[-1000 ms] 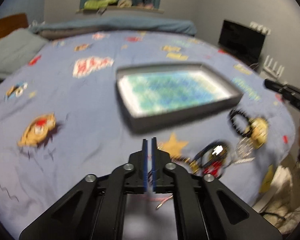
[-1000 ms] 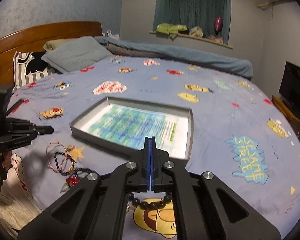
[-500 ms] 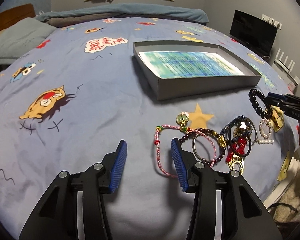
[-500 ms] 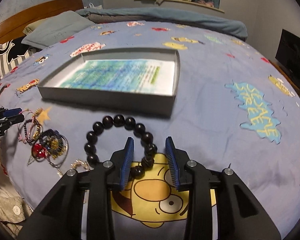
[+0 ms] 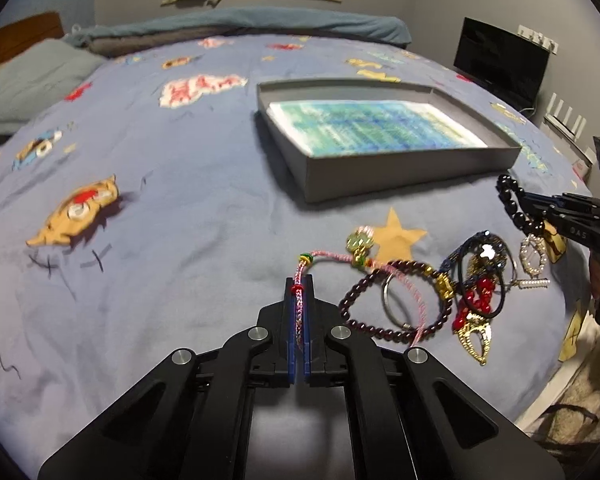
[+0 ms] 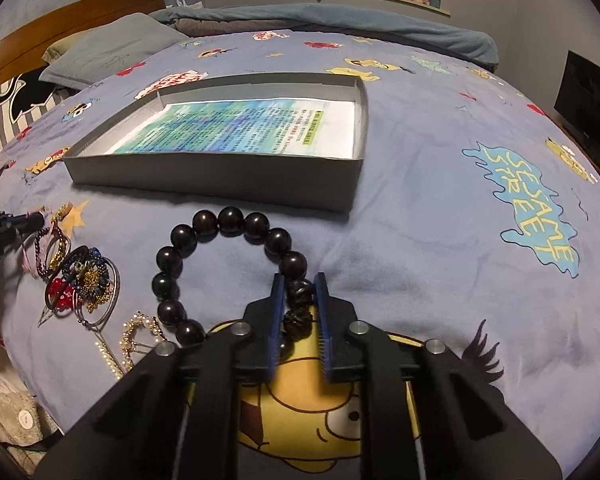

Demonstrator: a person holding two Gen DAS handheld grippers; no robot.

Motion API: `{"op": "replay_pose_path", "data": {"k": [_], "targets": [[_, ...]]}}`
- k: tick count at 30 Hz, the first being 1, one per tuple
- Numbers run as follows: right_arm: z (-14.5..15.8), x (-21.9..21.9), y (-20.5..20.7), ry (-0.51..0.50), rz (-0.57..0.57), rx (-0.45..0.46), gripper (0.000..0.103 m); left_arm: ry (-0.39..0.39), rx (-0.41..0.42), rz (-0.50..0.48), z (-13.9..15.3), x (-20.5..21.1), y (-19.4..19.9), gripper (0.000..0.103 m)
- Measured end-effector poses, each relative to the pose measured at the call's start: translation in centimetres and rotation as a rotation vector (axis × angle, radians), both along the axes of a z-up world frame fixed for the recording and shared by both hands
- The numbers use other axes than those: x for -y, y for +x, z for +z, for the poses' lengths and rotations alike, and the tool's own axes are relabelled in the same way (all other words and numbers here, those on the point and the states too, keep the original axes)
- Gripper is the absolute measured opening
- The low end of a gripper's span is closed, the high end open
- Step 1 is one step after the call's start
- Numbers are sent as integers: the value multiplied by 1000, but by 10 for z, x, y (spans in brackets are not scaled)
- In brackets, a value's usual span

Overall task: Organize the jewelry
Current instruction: 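Carry both bracelets into the grey box and open both tools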

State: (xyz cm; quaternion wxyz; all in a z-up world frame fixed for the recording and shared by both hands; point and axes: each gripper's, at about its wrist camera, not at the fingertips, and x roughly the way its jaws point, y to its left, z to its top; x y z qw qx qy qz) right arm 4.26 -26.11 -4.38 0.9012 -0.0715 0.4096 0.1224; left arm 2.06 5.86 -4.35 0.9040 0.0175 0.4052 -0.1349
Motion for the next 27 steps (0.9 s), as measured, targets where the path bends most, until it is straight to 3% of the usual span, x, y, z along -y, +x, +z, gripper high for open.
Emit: {"op": "replay_pose_path", "data": {"k": [5,15,20,27], "targets": [[17,1,-8,31,11,74,14,36,98,-33,25,9,-10,3],[74,-9,-19,12,77,225,14,-4,210,-103,79,28,-6,3],[98,-18,-8,-20,98,270,14,12,249,-126,101,42,13,3],[120,-30,36,1,108,282,14,-1,228,-140,109,60,76,3]]}}
